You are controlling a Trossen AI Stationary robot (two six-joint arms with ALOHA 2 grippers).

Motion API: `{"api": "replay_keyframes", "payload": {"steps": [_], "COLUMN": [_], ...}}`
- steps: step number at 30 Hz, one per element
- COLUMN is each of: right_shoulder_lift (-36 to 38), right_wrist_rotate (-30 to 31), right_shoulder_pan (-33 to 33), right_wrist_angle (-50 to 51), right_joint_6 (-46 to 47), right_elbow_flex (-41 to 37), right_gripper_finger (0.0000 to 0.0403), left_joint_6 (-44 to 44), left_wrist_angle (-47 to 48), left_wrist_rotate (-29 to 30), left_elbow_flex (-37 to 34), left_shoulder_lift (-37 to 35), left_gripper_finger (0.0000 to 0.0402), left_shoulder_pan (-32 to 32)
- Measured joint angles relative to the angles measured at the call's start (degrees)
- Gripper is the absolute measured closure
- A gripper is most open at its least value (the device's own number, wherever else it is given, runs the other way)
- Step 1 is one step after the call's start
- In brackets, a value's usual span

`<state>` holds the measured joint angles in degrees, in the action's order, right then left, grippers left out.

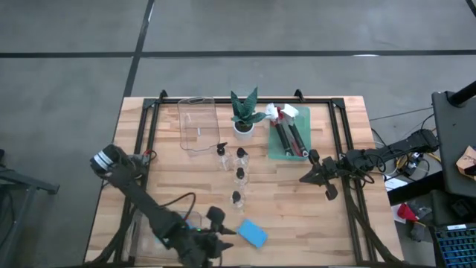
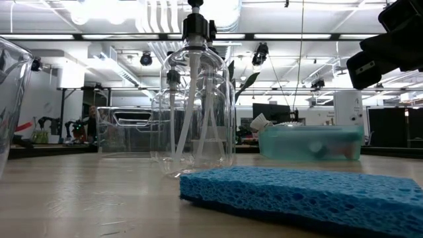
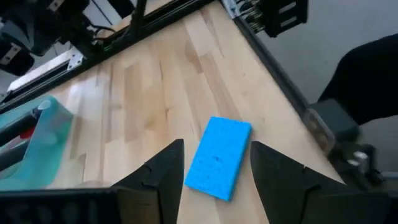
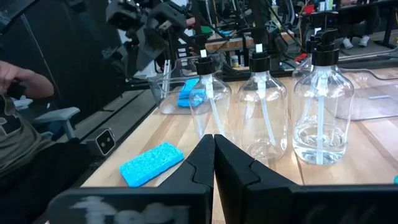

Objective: Pick & Place Kitchen Sink Supplies
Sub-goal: Put the blue sponge into the bottom transparent bin

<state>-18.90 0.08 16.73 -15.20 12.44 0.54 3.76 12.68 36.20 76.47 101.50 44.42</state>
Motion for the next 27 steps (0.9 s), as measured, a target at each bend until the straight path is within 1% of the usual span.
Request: {"api": "replay_keyframes", "payload": {"steps": [2, 6, 8, 11, 19, 27], "right_shoulder_lift": [0.00, 0.00, -0.02, -0.02, 0.01, 0.01], "right_wrist_rotate": [0.00, 0.00, 0.01, 0.01, 0.01, 0.00], "right_shoulder_pan": [-0.02, -0.02, -0.02, -0.02, -0.02, 0.00], "right_wrist_angle": [0.00, 0.00, -0.01, 0.00, 0.00, 0.00], "right_joint_6": [-0.01, -0.01, 0.00, 0.01, 0.01, 0.00], "right_elbow_flex": [0.00, 0.00, 0.00, 0.00, 0.00, 0.00], "right_gripper_finger": [0.0394, 0.0394, 0.0394, 0.0394, 0.0394, 0.0394], "left_joint_6": [-0.94, -3.40, -4.46, -7.00, -9.33, -7.54], "left_wrist_angle": [-1.70, -4.10, -4.08, -4.12, -4.23, -4.24], "left_wrist_rotate": [-1.68, -7.06, -8.29, -8.23, -8.53, -10.73], "left_elbow_flex": [0.23, 0.66, 0.67, 0.31, 0.15, 0.11], "left_shoulder_lift": [1.12, 3.67, 4.97, 6.67, 11.95, 16.20], "left_gripper_finger": [0.0223, 0.0227, 0.0230, 0.0236, 0.0250, 0.0252], "left_shoulder_pan": [-1.46, -3.61, -4.11, -4.74, -5.63, -6.50]}}
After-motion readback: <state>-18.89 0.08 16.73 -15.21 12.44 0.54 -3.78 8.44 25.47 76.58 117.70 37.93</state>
